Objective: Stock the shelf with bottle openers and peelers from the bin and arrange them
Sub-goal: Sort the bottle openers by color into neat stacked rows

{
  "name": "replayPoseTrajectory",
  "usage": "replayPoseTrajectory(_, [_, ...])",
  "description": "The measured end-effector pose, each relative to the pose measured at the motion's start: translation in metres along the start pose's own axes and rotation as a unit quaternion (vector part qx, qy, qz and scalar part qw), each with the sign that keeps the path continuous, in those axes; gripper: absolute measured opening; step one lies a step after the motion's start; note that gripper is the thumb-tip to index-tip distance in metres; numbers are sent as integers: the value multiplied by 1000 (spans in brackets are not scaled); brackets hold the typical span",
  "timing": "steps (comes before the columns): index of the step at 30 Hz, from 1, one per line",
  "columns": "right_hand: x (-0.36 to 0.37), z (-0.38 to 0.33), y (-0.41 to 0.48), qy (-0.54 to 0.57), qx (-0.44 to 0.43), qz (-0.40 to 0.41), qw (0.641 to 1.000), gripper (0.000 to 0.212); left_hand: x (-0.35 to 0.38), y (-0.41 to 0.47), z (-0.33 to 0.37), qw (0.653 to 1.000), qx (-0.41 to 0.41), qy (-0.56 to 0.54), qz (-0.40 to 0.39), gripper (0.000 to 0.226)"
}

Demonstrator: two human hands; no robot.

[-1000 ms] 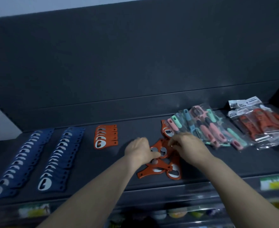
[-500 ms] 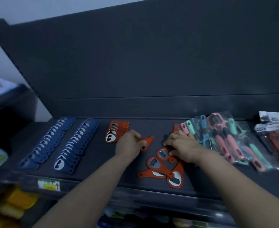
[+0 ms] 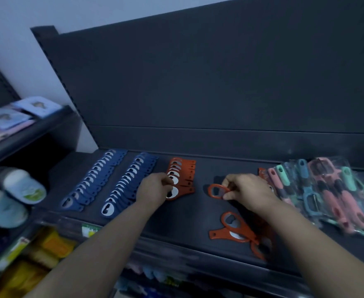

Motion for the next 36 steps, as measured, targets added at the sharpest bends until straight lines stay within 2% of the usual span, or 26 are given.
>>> replayPoseTrajectory(6, [26,-45,2,33,-14,25,999,20,-2,24,-18,998,55,-15,-4,13])
replayPoseTrajectory(14, [62,-68,10,41,38,24,998,21,8,49,-25,987,139,-79,-18,17])
replayPoseTrajectory(19, [77,-85,24,85,72,35,993,26,1,60,-37,981,158,-87,68,25])
replayPoseTrajectory(21, [84,-91,28,92,83,38,992,26,-8,63,-45,978,173,-61,95,21])
replayPoseTrajectory(23, [92,-97,32,87,89,39,991,27,-16,66,-54,978,188,-18,87,20])
replayPoseTrajectory(26, [101,-105,37,24,79,48,995,26,-25,67,-63,966,216,130,56,23])
replayPoseTrajectory(28, [105,-109,40,-8,73,67,995,27,-29,64,-67,947,231,213,67,25])
replayPoseTrajectory(31, [109,-110,45,-34,74,87,993,29,-31,62,-75,939,233,240,81,26])
replayPoseTrajectory(36, [116,-110,51,-74,76,100,989,29,-33,61,-80,943,236,223,68,26])
Point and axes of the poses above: each hand's wrist, its own y-axis towards the middle knuckle, its own x-axis out of the palm, z = x × y, the point moved 3 cm from there along y, towards the middle knuckle, and after that the axes turned 15 degrees about y, right-handed, at the moved point
